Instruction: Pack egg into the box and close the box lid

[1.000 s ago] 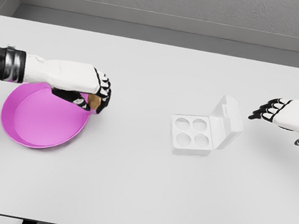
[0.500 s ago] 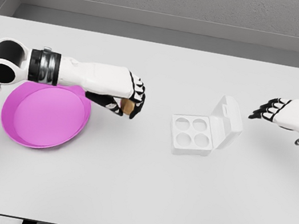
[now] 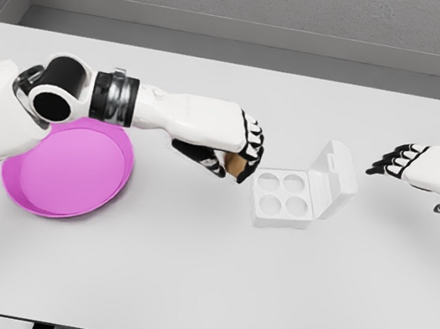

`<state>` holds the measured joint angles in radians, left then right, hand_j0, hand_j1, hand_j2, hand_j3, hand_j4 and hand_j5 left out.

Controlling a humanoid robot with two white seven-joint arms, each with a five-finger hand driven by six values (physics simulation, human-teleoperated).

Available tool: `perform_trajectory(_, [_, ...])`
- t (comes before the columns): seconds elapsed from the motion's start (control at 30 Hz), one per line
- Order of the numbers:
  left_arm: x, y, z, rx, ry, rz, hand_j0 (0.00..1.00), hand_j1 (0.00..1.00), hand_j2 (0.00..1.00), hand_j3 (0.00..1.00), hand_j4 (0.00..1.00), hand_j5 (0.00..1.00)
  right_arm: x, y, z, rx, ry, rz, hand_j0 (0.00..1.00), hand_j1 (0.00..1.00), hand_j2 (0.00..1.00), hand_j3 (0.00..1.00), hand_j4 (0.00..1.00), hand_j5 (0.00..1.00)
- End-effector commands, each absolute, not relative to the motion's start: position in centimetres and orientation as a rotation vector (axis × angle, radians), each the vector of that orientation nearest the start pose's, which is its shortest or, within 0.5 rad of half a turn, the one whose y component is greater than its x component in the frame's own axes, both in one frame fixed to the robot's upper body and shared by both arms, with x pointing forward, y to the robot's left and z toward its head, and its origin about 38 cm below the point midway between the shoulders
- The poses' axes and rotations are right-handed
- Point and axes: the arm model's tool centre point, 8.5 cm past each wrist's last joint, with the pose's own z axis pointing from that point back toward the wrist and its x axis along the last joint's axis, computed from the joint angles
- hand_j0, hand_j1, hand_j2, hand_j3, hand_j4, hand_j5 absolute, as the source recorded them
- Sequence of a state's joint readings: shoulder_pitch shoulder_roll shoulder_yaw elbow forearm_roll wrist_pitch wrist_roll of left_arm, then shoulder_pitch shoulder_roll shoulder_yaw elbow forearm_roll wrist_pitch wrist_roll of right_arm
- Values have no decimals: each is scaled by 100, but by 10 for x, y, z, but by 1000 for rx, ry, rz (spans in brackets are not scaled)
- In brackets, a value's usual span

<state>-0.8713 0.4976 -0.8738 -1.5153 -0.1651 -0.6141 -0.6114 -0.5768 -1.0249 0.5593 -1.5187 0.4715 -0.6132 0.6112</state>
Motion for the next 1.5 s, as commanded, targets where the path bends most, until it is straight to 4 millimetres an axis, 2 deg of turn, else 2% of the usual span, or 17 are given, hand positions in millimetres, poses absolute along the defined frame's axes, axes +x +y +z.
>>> perform_trajectory(0.0, [412, 87, 245, 212, 2112, 2619, 35, 35, 35, 35, 35, 35, 407, -373, 231, -539, -1079, 2240, 100, 100, 100, 100, 100, 100])
perform_trajectory(0.07, [411, 73, 243, 219, 2097, 2606, 35, 35, 35, 35, 35, 35, 407, -373, 230, -538, -1077, 2242, 100, 100, 100, 100, 100, 100])
perform_trajectory(0.1, [418, 64, 238, 239, 2106, 2620, 34, 34, 34, 34, 34, 34, 407, -373, 230, -537, -1076, 2242, 100, 100, 100, 100, 100, 100])
perform_trajectory(0.17, [425, 59, 232, 230, 2108, 2644, 35, 35, 35, 35, 35, 35, 407, -373, 231, -540, -1078, 2241, 100, 100, 100, 100, 100, 100])
perform_trajectory(0.3, [427, 52, 229, 198, 2080, 2660, 35, 35, 35, 35, 35, 35, 407, -373, 231, -540, -1078, 2241, 100, 100, 100, 100, 100, 100])
perform_trajectory(0.37, [426, 42, 224, 200, 2057, 2664, 35, 35, 35, 35, 35, 35, 407, -373, 231, -540, -1078, 2241, 100, 100, 100, 100, 100, 100])
perform_trajectory(0.8, [425, 42, 212, 228, 2034, 2698, 38, 38, 38, 38, 38, 38, 407, -373, 230, -537, -1078, 2241, 100, 100, 100, 100, 100, 100])
perform_trajectory(1.0, [432, 47, 194, 222, 1997, 2779, 38, 38, 38, 38, 38, 38, 407, -373, 231, -539, -1079, 2240, 100, 100, 100, 100, 100, 100])
perform_trajectory(1.3, [435, 39, 186, 218, 1981, 2801, 38, 38, 38, 38, 38, 38, 407, -373, 231, -540, -1078, 2241, 100, 100, 100, 100, 100, 100])
perform_trajectory(1.37, [433, 29, 185, 196, 1950, 2796, 38, 38, 38, 38, 38, 38, 407, -373, 231, -539, -1079, 2240, 100, 100, 100, 100, 100, 100])
perform_trajectory(1.47, [431, 27, 185, 194, 1943, 2793, 39, 39, 39, 39, 39, 39, 407, -373, 231, -540, -1078, 2241, 100, 100, 100, 100, 100, 100])
